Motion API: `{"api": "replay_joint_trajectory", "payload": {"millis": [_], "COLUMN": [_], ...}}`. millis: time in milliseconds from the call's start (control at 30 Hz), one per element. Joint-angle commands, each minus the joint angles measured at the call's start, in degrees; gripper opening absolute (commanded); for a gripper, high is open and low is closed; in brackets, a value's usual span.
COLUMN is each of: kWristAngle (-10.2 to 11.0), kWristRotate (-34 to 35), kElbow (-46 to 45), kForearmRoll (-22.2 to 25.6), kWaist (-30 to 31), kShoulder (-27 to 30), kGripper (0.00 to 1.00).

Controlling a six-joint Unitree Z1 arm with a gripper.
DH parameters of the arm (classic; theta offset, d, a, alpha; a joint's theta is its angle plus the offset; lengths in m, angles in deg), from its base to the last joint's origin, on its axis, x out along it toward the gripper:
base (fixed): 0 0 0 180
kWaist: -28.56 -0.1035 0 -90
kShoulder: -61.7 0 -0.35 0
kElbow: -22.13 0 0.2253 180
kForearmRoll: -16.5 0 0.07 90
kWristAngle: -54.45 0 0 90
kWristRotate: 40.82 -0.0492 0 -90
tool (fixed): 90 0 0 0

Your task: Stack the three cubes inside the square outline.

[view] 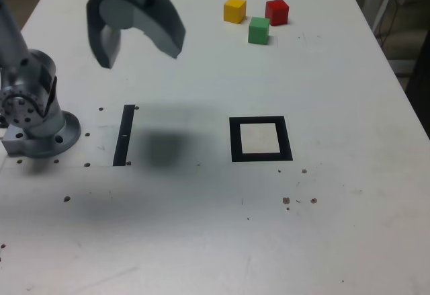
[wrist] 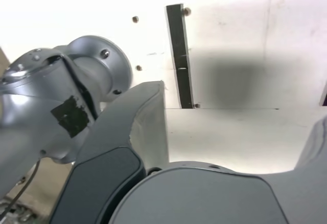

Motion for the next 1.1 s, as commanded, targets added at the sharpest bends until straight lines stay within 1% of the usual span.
{"api": "replay_joint_trajectory", "payload": {"millis": [0, 167, 400, 633, 967, 1067], "kWristAngle": [0.0, 0.3, 2.8, 4.1, 8.2, 8.7], "kWristRotate": [-1.0, -3.7, -7.4, -11.3, -19.1, -21.1], "kElbow": [2.6, 8.9, 20.4, 30.7, 49.6, 54.7], "kForearmRoll": [0.6, 1.6, 4.8, 5.6, 6.6, 7.1], "kWaist": [-1.1, -4.0, -8.6, -13.6, -20.4, -23.1], "kShoulder": [-2.1, -6.0, -11.6, -17.0, -29.1, -32.9], "kGripper": [1.00, 0.99, 0.99, 0.99, 0.97, 0.97]}}
